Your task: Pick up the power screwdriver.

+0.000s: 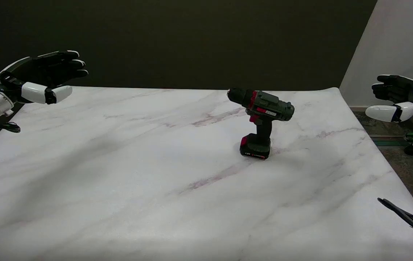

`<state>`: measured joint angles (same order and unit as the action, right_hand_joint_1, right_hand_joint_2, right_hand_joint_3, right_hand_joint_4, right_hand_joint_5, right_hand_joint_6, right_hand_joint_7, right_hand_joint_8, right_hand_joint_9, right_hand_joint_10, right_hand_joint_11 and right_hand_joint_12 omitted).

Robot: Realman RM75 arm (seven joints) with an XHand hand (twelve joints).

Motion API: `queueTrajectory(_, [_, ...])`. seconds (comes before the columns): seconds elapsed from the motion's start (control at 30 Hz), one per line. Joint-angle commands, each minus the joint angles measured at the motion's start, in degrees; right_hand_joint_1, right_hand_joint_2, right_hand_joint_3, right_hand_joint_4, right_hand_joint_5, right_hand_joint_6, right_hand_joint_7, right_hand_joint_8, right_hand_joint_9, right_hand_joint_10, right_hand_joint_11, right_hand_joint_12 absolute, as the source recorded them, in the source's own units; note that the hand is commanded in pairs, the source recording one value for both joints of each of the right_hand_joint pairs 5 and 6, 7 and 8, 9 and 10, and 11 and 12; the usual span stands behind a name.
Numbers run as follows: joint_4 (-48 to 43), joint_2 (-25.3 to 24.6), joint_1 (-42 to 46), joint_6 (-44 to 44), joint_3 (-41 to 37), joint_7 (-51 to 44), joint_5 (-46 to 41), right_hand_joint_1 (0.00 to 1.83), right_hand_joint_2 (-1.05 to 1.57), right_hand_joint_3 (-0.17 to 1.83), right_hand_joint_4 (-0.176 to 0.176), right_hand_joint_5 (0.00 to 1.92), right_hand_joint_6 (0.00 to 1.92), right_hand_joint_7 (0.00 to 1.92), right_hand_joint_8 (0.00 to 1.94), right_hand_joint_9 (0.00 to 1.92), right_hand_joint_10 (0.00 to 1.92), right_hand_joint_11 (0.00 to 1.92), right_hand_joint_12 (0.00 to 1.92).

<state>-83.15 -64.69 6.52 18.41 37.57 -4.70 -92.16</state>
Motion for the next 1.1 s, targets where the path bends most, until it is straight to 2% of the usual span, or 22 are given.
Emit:
queueTrajectory(0.03, [0.22, -1.48, 0.40, 2.53, -4.21, 0.00, -0.08, 1.19, -0.57, 0.75, -0.176, 0.41, 0.41, 0.63, 0.63, 0.59, 0.59, 0.50, 0.50])
queueTrajectory(0.2, [0.01, -2.56, 0.56, 2.70, -4.71, 0.00, -0.08, 1.19, -0.60, 0.76, -0.176, 0.26, 0.26, 0.61, 0.61, 0.57, 0.57, 0.49, 0.49])
queueTrajectory(0.63, [0.21, -3.12, 0.64, 2.70, -2.93, 0.00, -0.61, 1.18, -0.60, 0.75, -0.176, 0.13, 0.13, 0.50, 0.50, 0.48, 0.48, 0.48, 0.48])
queueTrajectory(0.77, [-0.10, -3.82, 0.62, 1.50, -1.34, 0.00, -0.85, 1.17, -0.61, 0.75, -0.176, 0.10, 0.10, 0.45, 0.45, 0.42, 0.42, 0.41, 0.41])
queueTrajectory(0.97, [1.80, -5.05, 0.46, -2.45, 1.52, 0.00, -8.21, 1.15, -0.60, 0.71, -0.176, 0.03, 0.03, 0.41, 0.41, 0.40, 0.40, 0.37, 0.37])
queueTrajectory(1.03, [-5.82, -5.67, 1.19, -1.49, 2.94, 0.03, -10.75, 1.15, -0.59, 0.68, -0.176, 0.03, 0.03, 0.40, 0.40, 0.39, 0.39, 0.36, 0.36])
queueTrajectory(1.07, [1.20, -5.00, 0.41, -2.48, 2.58, 0.00, -7.88, 1.15, -0.59, 0.68, -0.176, 0.03, 0.03, 0.40, 0.40, 0.39, 0.39, 0.35, 0.35])
queueTrajectory(1.1, [1.14, -5.07, 0.40, -2.59, 2.98, 0.00, -8.12, 1.14, -0.58, 0.67, -0.176, 0.02, 0.02, 0.39, 0.39, 0.39, 0.39, 0.35, 0.35])
